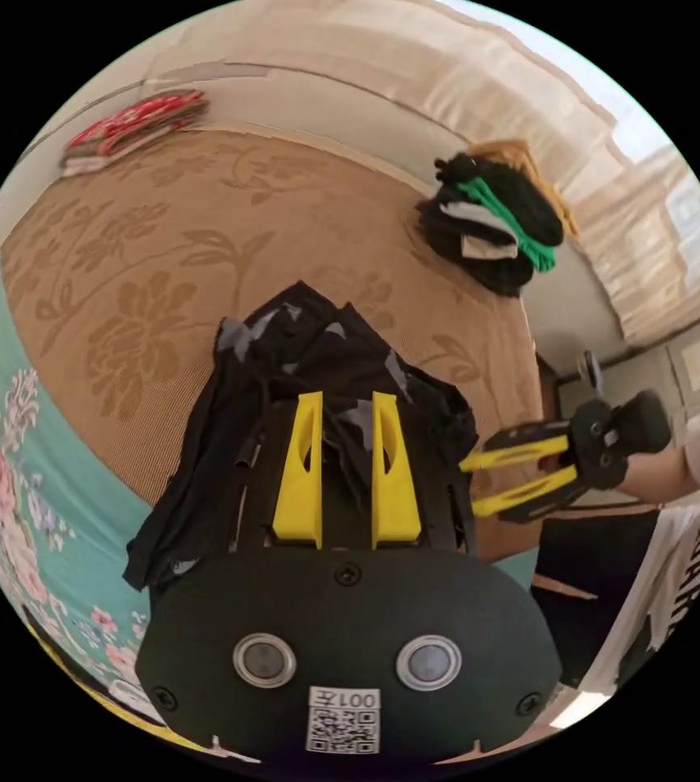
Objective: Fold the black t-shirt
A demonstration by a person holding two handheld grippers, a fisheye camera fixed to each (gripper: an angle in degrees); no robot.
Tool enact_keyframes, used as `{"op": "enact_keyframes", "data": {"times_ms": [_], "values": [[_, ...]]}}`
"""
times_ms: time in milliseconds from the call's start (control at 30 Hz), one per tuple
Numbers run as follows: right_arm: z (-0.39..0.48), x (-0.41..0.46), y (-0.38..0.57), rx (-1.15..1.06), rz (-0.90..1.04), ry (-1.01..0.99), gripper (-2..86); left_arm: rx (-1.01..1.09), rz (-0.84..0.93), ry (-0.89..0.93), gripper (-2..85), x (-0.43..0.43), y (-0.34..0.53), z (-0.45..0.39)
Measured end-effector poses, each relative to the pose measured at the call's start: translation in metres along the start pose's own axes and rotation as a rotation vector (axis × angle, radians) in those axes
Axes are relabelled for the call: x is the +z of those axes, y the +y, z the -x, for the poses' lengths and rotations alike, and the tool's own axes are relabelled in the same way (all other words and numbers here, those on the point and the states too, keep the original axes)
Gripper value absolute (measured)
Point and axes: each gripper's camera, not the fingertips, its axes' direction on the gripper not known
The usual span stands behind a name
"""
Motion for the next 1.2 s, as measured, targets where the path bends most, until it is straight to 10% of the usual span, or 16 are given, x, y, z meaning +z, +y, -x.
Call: {"op": "enact_keyframes", "data": {"times_ms": [167,567,733,1200], "values": [[-0.006,0.018,0.006,-0.01,0.172,0.083,7.9,-0.103,0.219,-0.165,1.4,0.047,-0.02,-0.018],[0.035,0.027,0.038,-0.162,0.491,0.262,1.1,-0.345,0.141,-0.122,-1.0,0.031,0.007,-0.034],[0.048,-0.008,0.031,-0.105,0.309,0.229,2.6,-0.456,0.012,-0.162,-0.4,0.003,0.025,-0.055],[0.112,0.021,-0.08,-0.078,0.132,0.027,9.1,0.048,0.196,-0.289,6.3,0.007,-0.011,-0.103]]}}
